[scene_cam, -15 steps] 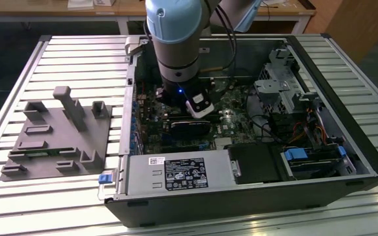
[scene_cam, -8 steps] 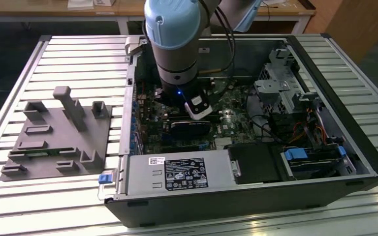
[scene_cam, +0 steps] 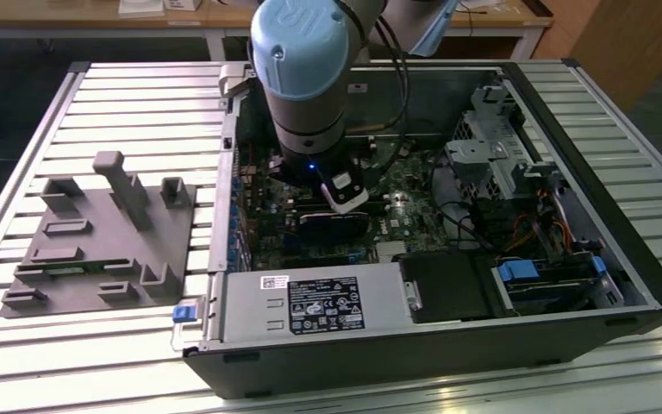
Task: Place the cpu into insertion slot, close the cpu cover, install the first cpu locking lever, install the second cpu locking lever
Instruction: 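Install the second cpu locking lever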
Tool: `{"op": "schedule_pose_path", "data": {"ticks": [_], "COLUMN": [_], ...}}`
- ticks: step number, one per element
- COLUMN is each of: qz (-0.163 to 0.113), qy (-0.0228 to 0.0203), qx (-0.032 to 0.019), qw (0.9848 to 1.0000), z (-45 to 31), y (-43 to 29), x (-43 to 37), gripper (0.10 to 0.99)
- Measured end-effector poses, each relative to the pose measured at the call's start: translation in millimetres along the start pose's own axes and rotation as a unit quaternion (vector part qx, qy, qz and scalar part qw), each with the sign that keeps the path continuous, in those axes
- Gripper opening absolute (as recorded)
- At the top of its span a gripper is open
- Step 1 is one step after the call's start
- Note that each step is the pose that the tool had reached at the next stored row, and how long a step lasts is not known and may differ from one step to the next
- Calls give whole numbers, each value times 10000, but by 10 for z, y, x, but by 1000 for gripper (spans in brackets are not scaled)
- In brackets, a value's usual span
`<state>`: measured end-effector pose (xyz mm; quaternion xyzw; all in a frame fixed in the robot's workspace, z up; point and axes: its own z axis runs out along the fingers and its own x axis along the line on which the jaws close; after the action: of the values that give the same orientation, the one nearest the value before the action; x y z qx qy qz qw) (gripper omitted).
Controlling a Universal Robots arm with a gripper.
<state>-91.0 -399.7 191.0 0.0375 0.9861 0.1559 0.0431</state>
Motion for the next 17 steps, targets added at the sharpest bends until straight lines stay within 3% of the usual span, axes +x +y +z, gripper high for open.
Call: {"op": "schedule_pose_path", "data": {"ticks": [4, 8, 17], "qz": [-2, -1, -4], "qy": [5, 6, 5], "qx": [-55, -52, -33], "qw": [10000, 10000, 10000], "z": [31, 19, -217], "y": [-11, -9, 69], "x": [13, 14, -5], "gripper": [106, 106, 106]}}
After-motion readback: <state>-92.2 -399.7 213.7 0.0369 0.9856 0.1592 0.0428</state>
